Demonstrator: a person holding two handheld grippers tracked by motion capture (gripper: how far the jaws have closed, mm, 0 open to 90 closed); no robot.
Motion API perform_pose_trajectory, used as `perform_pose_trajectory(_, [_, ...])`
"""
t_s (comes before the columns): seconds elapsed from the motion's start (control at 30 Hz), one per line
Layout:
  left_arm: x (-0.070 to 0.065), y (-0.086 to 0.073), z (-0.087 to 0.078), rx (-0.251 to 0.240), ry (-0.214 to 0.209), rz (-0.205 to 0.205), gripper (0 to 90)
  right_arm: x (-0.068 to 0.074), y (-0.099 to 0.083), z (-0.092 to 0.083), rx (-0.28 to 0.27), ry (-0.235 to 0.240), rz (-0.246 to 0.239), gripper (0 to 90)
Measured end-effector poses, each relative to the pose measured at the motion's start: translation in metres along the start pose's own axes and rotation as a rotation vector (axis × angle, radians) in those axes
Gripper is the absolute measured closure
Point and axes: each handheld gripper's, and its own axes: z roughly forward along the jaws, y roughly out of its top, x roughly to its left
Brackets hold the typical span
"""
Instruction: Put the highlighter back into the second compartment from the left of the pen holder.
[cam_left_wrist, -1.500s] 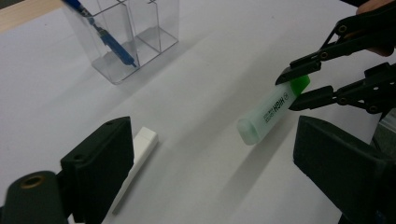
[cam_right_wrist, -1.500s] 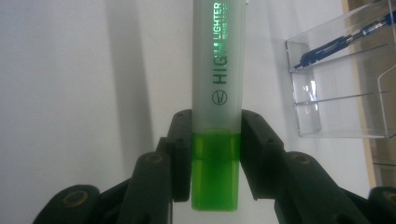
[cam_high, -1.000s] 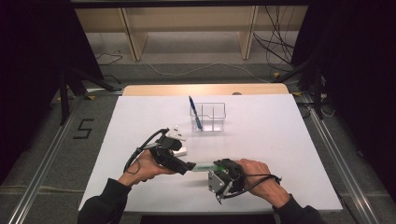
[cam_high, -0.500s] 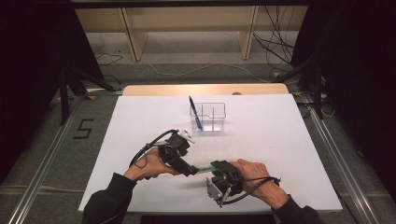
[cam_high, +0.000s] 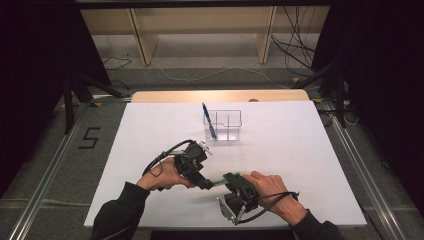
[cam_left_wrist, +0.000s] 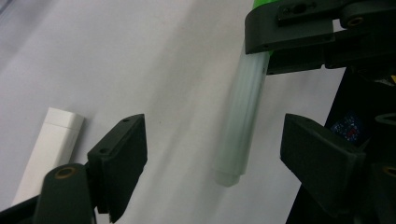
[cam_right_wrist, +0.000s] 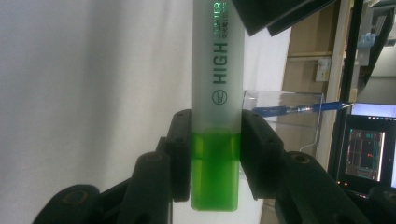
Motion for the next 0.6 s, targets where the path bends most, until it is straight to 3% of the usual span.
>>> perform_pose_trajectory(0.47, [-0.002,0.005,0.011,0.053,-0.042,0.035,31.5,0.003,0.006,0.001,-0.008,-0.062,-0.095,67.3])
perform_pose_trajectory(0.6, [-0.002,0.006,0.013,0.048,-0.056,0.04,34.3,0.004,0.007,0.0,-0.005,-0.05,-0.113,67.3])
